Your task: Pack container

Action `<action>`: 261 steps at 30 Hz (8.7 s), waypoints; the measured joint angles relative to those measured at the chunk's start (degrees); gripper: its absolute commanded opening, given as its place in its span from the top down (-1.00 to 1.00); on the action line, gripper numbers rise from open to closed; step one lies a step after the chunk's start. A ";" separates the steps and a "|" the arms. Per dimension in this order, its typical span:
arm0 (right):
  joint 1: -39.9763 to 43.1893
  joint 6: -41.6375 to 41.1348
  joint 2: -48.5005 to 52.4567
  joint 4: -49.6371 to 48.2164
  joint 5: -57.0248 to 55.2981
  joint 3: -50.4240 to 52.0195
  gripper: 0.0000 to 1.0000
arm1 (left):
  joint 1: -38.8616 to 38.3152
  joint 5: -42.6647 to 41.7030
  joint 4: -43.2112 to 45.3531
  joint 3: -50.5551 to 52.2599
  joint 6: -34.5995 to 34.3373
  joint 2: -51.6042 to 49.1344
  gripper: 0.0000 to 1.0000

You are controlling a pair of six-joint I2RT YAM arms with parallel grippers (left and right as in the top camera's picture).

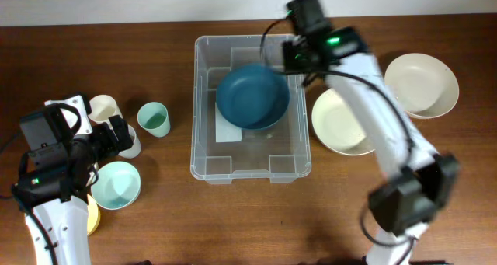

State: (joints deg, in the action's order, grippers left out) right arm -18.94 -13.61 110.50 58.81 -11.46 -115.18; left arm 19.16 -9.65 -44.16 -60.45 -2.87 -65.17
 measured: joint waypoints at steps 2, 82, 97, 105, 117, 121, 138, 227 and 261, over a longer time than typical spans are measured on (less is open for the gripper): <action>2.91 -2.19 -4.07 3.45 -0.83 -1.31 -0.31 | 0.00 0.00 0.00 0.00 0.00 0.00 -0.99; 33.53 -10.80 -28.39 -19.30 27.43 34.88 0.92 | 0.00 0.00 0.48 -0.11 0.00 0.00 -0.99; 1.79 1.81 -18.93 -21.53 16.85 25.88 0.92 | 0.00 0.00 0.46 -0.11 0.00 0.00 -0.99; -0.07 2.23 -1.79 -27.15 14.51 25.81 0.91 | 0.00 0.00 0.50 -0.11 0.00 0.00 -1.00; -0.04 2.56 1.73 -26.93 14.05 25.51 0.22 | 0.00 0.00 0.48 -0.11 0.00 0.00 -0.99; 0.24 2.78 0.94 -18.58 11.15 22.10 -0.04 | 0.00 0.00 0.48 -0.11 0.00 0.00 -0.99; 25.29 7.96 -5.35 2.93 -1.01 3.69 -0.43 | 0.00 0.00 0.42 -0.11 0.00 0.00 -0.99; -16.15 44.28 -2.86 1.99 2.71 0.96 0.92 | 0.00 0.00 0.42 -0.11 0.00 0.00 -0.99; 2.03 10.29 -10.01 7.48 2.29 -6.21 0.02 | 0.00 -0.46 0.00 -0.11 0.00 0.00 -0.99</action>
State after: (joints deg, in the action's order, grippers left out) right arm -16.91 -3.31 100.49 66.28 -9.17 -121.38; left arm 19.16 -10.11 -44.16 -60.55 -2.87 -65.17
